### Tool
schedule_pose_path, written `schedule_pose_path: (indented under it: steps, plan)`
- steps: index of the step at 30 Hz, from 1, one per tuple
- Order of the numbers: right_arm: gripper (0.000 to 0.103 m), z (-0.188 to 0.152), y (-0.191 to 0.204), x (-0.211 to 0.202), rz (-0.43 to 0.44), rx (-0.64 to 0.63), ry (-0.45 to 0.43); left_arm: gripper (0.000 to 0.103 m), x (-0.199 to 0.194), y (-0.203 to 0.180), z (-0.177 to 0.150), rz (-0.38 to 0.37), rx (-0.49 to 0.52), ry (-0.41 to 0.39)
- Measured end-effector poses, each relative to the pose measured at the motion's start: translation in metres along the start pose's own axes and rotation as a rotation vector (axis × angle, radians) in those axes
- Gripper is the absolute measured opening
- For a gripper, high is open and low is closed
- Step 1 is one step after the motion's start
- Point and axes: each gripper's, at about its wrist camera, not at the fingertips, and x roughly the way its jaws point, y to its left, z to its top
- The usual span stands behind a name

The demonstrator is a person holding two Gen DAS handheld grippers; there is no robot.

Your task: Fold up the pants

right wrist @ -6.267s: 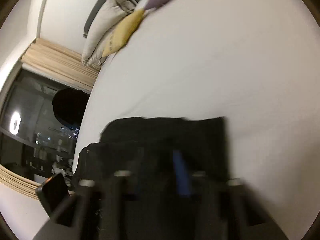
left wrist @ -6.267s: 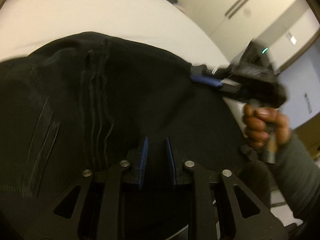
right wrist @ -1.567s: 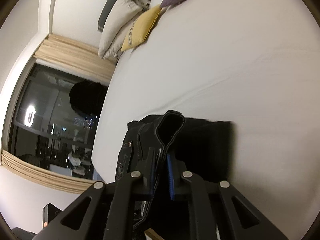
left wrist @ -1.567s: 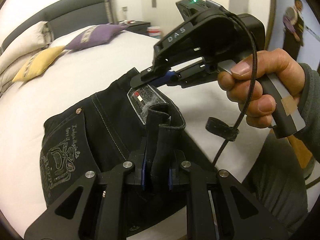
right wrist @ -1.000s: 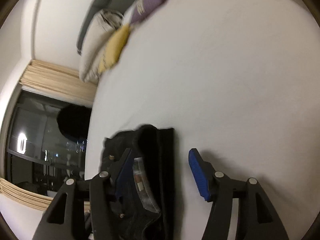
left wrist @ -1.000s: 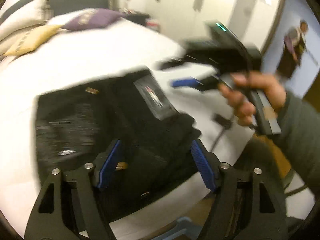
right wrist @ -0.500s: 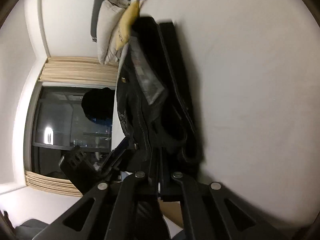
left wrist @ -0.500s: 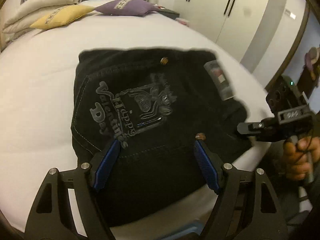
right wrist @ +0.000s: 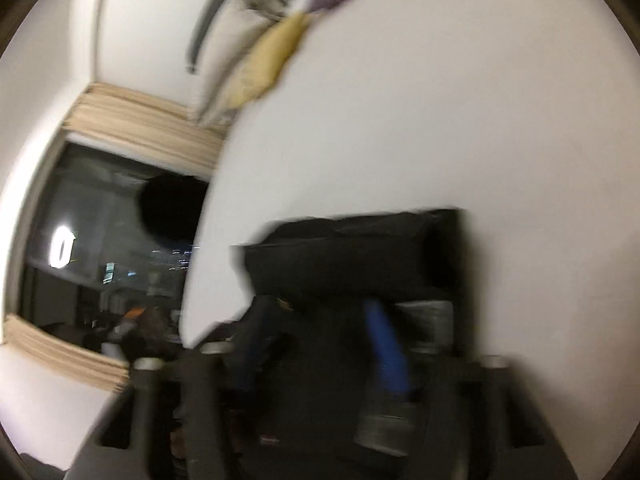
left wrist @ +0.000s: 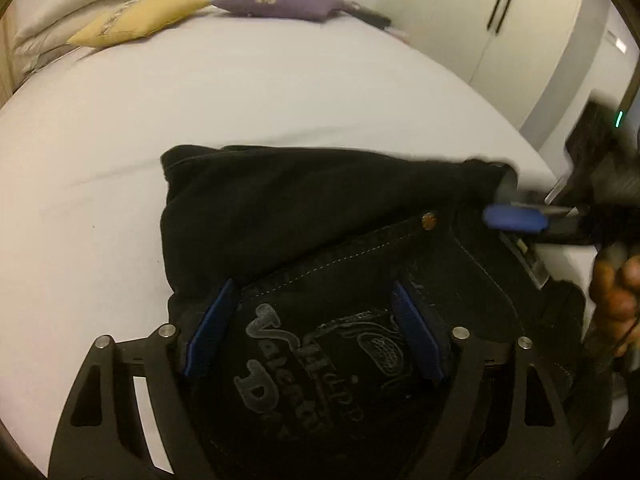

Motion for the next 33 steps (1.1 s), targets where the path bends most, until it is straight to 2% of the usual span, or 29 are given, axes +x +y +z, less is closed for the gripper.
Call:
schedule_pose_path:
  steps: [1,2,3,4,5,6,8,10,13,15,17,23,25,29,31,32,33]
  plan:
    - [0.006,-0.004,-0.011,-0.011,-0.003,0.022,-0.029,0.080,-0.004,0.003,0.003,0.005,-0.012,0.005]
    - [0.007,-0.010,-0.016,-0.024,0.023,0.051,-0.051,0.080,-0.011,0.006,0.004,0.006,-0.021,0.006]
    - [0.021,-0.014,-0.018,-0.036,0.022,0.060,-0.073,0.080,-0.023,0.011,0.005,0.005,-0.034,-0.012]
    - [0.037,-0.022,-0.015,-0.054,-0.023,0.049,-0.112,0.080,-0.035,0.017,0.005,0.011,-0.045,-0.044]
    - [0.069,-0.028,-0.014,-0.068,-0.063,0.040,-0.136,0.080,-0.046,0.024,0.004,0.031,-0.056,-0.070]
    - [0.079,-0.037,-0.009,-0.084,-0.104,0.031,-0.177,0.080,-0.052,0.032,0.003,0.049,-0.072,-0.078]
    - [0.079,-0.047,-0.009,-0.097,-0.075,0.016,-0.181,0.080,-0.059,0.056,0.000,0.055,-0.133,-0.067]
    - [0.079,-0.054,-0.004,-0.093,-0.074,-0.018,-0.114,0.080,-0.057,0.077,-0.005,0.023,-0.176,-0.030]
    - [0.079,-0.066,-0.019,-0.093,-0.096,-0.025,-0.063,0.080,-0.056,0.090,-0.015,-0.030,-0.200,0.046]
    - [0.079,-0.065,-0.032,-0.088,-0.106,0.020,-0.044,0.080,-0.040,0.082,-0.023,-0.058,-0.194,0.100]
    - [0.079,-0.063,-0.038,-0.083,-0.111,0.039,-0.038,0.080,-0.045,0.073,-0.037,-0.080,-0.182,0.113]
    - [0.078,-0.057,-0.028,-0.072,-0.115,-0.007,0.015,0.080,-0.035,0.042,-0.031,-0.057,-0.130,0.141]
    - [0.072,-0.056,-0.022,-0.058,-0.117,-0.033,0.047,0.080,-0.032,0.031,-0.027,-0.043,-0.106,0.146]
    - [0.067,-0.058,-0.019,-0.050,-0.142,-0.060,0.066,0.078,-0.026,0.014,-0.026,-0.005,-0.070,0.152]
    - [0.058,-0.058,-0.021,-0.050,-0.148,-0.058,0.066,0.074,-0.027,0.010,-0.025,0.008,-0.063,0.151]
    - [0.047,-0.058,-0.023,-0.050,-0.157,-0.056,0.066,0.071,-0.028,0.008,-0.026,0.012,-0.064,0.151]
    - [0.042,-0.058,-0.026,-0.050,-0.166,-0.049,0.066,0.068,-0.029,0.008,-0.026,0.014,-0.064,0.151]
